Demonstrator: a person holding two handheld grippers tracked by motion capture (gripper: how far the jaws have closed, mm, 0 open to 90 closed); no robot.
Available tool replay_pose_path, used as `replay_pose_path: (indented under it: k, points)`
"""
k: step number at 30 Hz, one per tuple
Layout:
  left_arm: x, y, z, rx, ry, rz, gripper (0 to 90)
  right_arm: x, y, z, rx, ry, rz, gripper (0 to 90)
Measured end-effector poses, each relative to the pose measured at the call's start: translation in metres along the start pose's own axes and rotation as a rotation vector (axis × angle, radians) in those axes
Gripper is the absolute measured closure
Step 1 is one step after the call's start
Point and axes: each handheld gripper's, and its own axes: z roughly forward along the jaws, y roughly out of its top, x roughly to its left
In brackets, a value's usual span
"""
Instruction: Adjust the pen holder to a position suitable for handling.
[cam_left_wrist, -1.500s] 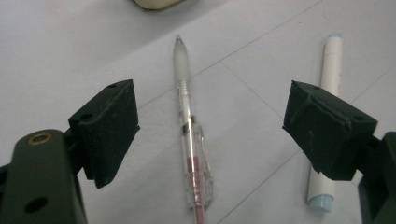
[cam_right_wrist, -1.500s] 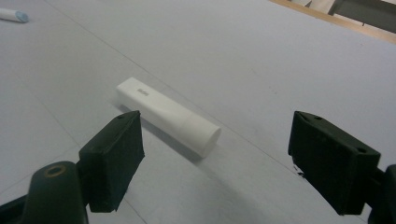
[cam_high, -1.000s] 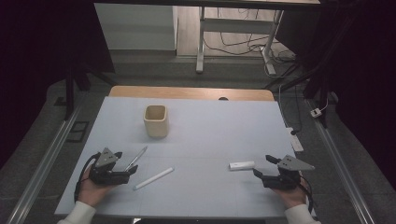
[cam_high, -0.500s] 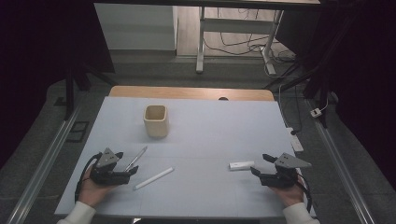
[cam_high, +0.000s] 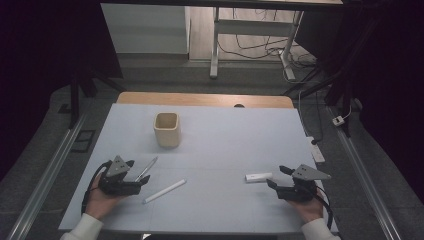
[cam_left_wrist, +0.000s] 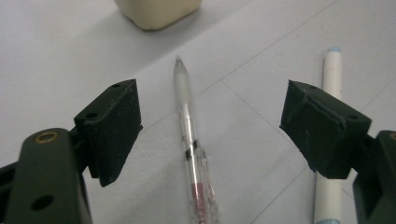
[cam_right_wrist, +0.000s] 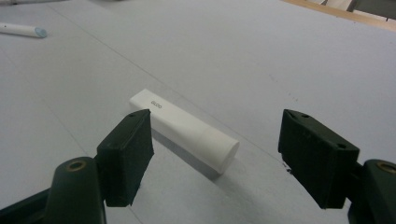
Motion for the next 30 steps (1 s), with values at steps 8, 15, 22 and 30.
replay_pose_path:
  k: [8, 15, 22, 30]
  points:
    - [0.006, 0.015, 0.000, -0.005, -0.004, -0.016, 20.8, 0.000, 0.000, 0.000, -0.001, 0.008, 0.004, 26.7]
    - [0.011, 0.032, 0.006, -0.003, -0.008, -0.014, 22.3, 0.001, 0.000, 0.000, -0.001, 0.004, 0.003, 27.0]
    - [0.017, 0.046, 0.015, 0.008, -0.003, -0.015, 24.0, 0.000, 0.000, 0.004, 0.000, 0.005, 0.004, 27.5]
    - [0.031, 0.052, 0.028, 0.033, 0.031, -0.032, 27.5, 0.001, 0.000, 0.003, 0.006, 0.000, -0.002, 27.6]
